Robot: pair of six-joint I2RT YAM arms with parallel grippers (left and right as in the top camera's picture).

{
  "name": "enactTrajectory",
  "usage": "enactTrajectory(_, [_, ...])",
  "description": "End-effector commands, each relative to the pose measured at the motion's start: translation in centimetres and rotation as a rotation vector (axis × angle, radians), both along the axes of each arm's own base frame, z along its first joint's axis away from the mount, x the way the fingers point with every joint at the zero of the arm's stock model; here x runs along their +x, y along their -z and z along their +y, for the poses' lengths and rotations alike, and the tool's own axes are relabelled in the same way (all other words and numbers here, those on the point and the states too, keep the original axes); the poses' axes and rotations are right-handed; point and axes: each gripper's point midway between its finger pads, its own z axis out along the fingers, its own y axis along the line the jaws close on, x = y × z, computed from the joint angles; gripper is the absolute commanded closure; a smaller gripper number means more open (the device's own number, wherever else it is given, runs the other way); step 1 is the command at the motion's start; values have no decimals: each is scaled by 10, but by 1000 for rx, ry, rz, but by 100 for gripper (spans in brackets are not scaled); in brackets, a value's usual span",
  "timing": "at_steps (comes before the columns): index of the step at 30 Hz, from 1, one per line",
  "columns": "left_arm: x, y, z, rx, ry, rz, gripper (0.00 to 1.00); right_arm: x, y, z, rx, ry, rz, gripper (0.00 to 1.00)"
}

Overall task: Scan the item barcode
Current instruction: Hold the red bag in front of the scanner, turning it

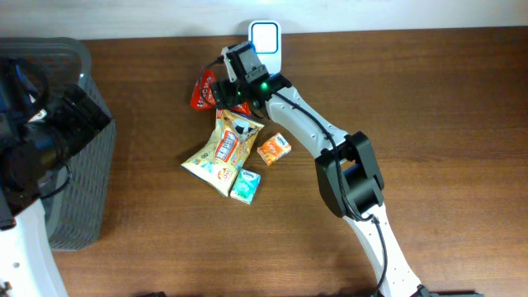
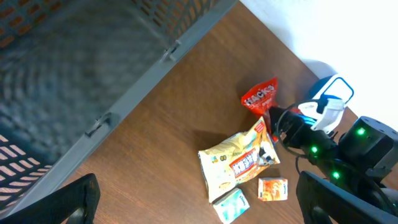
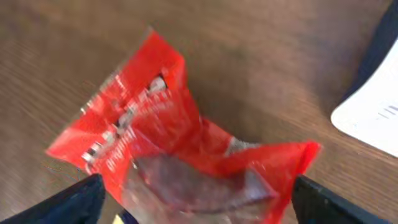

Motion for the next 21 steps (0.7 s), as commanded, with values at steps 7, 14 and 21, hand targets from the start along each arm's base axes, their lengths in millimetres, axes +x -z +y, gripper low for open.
enactTrajectory(7, [0,0,0,-8,-8,-4,1,-23,24,8,-200,-424,-90,1])
enactTrajectory(14, [0,0,0,-8,-8,-4,1,-21,25,21,-232,-500,-167,5])
enactTrajectory(21, [0,0,0,-8,-8,-4,1,-20,29,16,-281,-514,-179,44])
